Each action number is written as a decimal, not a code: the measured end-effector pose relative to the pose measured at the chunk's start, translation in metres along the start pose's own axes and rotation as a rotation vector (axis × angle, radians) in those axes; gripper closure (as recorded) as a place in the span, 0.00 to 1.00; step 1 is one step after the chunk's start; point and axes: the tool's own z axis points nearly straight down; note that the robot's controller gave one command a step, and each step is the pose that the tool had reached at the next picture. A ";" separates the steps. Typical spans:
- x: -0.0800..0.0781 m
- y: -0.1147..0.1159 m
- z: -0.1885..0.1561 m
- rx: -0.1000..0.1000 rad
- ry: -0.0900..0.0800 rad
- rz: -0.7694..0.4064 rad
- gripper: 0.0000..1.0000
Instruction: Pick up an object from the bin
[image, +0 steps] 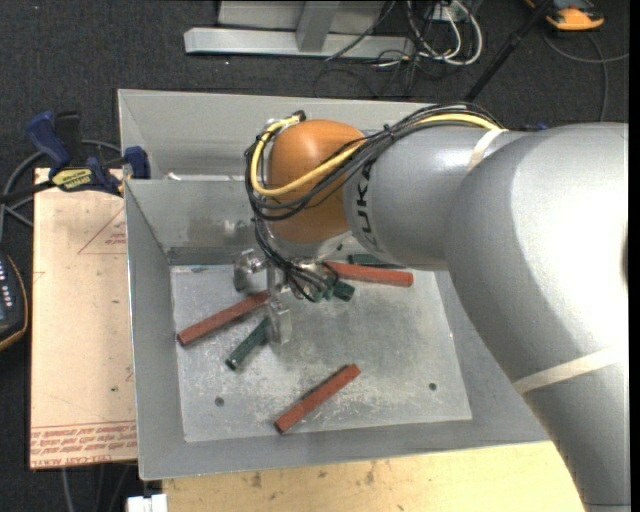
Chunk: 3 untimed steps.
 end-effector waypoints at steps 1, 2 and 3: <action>-0.005 0.000 -0.010 -0.001 -0.017 0.002 1.00; -0.003 0.002 -0.149 0.003 -0.019 -0.100 1.00; -0.012 0.071 -0.099 -0.002 -0.004 -0.202 1.00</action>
Offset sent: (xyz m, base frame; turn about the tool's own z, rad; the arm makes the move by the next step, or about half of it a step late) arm 0.0000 0.0000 0.0000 0.0000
